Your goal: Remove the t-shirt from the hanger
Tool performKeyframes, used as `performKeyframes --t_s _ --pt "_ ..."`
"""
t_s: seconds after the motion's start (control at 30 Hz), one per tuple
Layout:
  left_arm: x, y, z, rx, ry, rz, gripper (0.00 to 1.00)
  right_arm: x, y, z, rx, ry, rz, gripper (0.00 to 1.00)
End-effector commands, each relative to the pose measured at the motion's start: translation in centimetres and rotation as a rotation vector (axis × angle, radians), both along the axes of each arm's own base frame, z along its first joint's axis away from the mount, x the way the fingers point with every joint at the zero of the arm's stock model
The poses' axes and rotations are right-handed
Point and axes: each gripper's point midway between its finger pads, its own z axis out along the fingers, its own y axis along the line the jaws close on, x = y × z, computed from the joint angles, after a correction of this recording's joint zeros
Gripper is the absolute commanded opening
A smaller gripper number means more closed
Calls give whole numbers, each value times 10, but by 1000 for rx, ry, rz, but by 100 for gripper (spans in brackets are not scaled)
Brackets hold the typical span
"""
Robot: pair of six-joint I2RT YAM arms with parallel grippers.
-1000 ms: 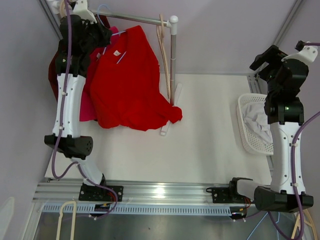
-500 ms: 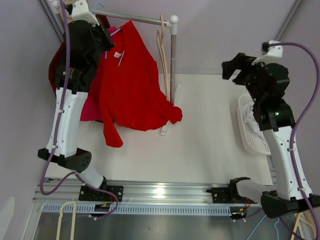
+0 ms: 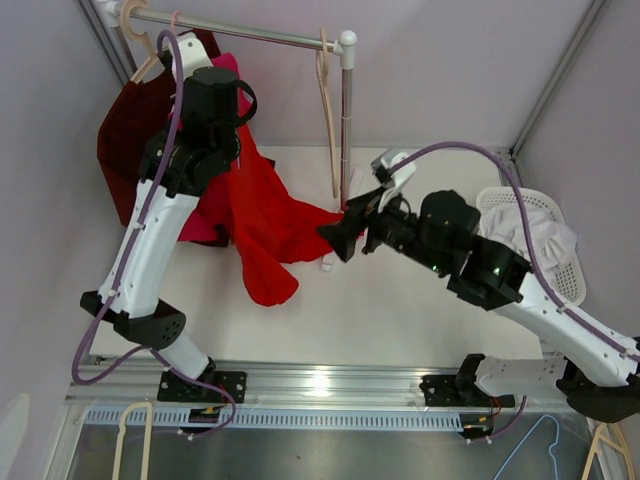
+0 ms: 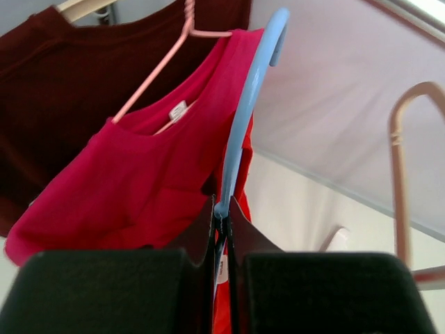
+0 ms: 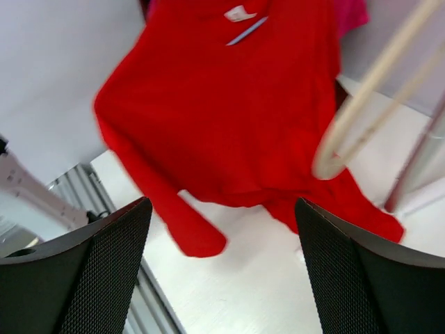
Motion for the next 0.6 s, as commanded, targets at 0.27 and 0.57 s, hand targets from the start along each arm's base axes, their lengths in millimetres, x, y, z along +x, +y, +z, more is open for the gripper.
performKeyframes --t_s 0.27,0.57 --pt "-37 19 3 -36 -6 114 0 -78 94 -31 -26 -125 197 89" --pt "-47 13 0 -38 9 90 1 -70 136 -63 -30 -158 111 88"
